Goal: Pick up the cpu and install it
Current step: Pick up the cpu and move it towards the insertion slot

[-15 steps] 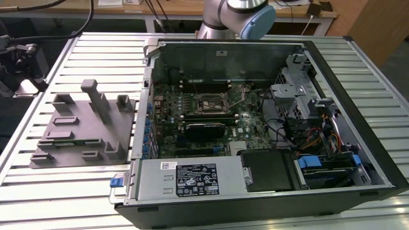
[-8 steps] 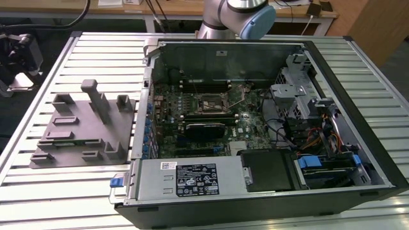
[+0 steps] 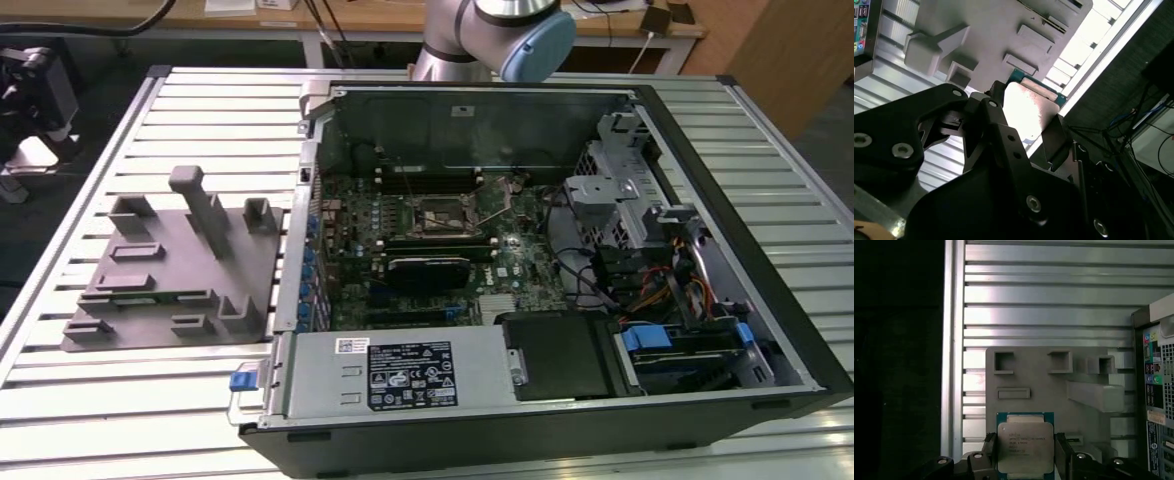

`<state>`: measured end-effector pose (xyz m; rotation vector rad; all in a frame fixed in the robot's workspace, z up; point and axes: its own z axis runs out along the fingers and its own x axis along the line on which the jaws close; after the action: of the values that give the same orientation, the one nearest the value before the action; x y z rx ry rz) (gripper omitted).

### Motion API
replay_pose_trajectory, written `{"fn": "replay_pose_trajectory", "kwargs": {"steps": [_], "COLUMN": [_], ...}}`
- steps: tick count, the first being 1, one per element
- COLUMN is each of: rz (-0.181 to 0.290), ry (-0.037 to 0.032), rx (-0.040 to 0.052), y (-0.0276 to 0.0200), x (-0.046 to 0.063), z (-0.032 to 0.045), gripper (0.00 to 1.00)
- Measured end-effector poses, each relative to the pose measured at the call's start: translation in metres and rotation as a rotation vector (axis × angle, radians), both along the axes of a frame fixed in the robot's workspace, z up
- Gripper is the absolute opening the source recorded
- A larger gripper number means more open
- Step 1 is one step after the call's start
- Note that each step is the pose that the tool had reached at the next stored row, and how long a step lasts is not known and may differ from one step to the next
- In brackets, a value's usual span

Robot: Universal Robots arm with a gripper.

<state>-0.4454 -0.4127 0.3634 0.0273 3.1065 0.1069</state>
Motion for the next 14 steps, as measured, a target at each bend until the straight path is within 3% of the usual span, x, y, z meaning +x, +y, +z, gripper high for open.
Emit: {"fn": "replay_pose_trajectory", "kwargs": {"steps": [4,10,14], "rz": [0.000,0.000,0.000], "ry": [-0.0017,-0.0017,-0.0018], "rx": [0.0000,-0.0001,0.0000], "y": [0.0000,0.0001,0.0000], "x": [0.0000,0.0005,0.0063], "z": [0.0076,0.0086,0.0085], "gripper": [0.54,0.54,0.54]}}
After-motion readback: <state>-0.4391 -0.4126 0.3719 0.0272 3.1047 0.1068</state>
